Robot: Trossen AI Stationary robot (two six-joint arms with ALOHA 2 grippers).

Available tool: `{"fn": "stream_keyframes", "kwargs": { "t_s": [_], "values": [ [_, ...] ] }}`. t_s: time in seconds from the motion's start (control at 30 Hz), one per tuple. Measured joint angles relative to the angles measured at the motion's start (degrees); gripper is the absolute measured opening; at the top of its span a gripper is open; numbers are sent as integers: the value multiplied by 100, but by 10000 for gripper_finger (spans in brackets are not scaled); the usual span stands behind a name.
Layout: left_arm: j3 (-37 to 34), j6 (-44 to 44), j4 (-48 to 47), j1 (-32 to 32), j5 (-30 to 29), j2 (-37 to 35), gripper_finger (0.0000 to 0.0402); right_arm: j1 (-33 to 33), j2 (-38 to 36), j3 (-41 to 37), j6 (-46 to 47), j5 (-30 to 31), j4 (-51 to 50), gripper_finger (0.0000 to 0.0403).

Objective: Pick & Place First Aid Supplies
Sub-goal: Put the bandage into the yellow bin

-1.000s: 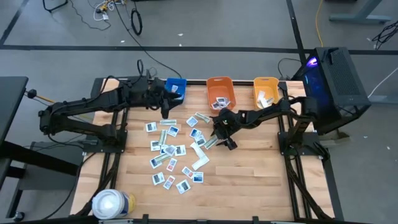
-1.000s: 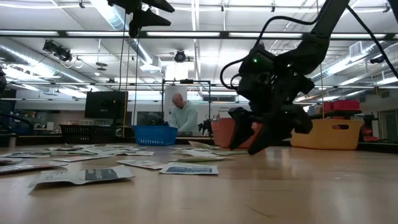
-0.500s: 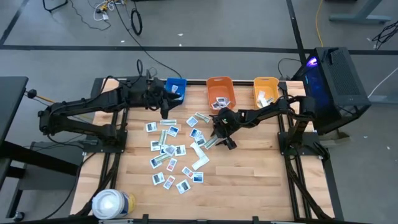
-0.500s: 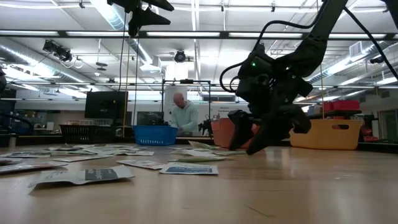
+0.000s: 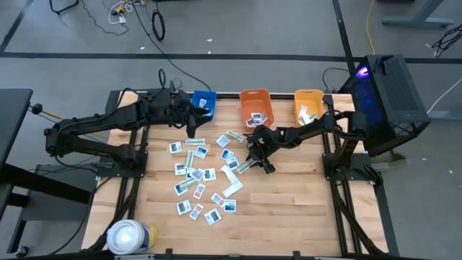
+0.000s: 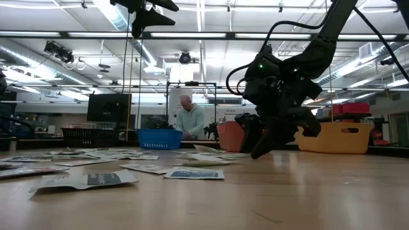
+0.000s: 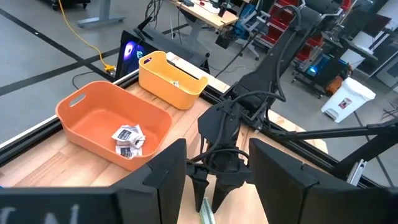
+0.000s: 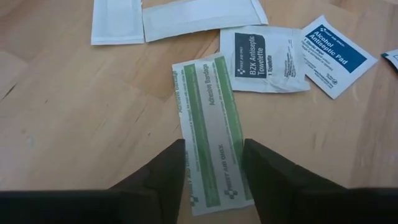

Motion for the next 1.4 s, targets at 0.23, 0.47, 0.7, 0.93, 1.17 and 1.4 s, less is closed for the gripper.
{"fn": "stream_keyframes", "kwargs": {
  "t_s": [0.23, 0.47, 0.7, 0.93, 1.17, 1.4],
  "values": [
    [0, 0, 0, 0, 0, 0, 179, -2, 0, -4, -3, 61, 4, 135],
    [0, 1, 0, 0, 0, 0, 179, -4, 2, -4, -20, 95, 52, 117],
    [0, 0, 0, 0, 0, 0, 179, -6, 3, -4, -18, 92, 50, 101],
    [0, 0, 2, 0, 0, -2, 179, -9, 17, 162, -18, 114, -90, 85],
    [0, 2, 4, 0, 0, -80, 179, -22, 28, 581, -167, 454, -672, 62],
    [4, 4, 11, 2, 0, -83, 179, -13, 25, 638, -283, 448, -838, 32]
  ]
}}
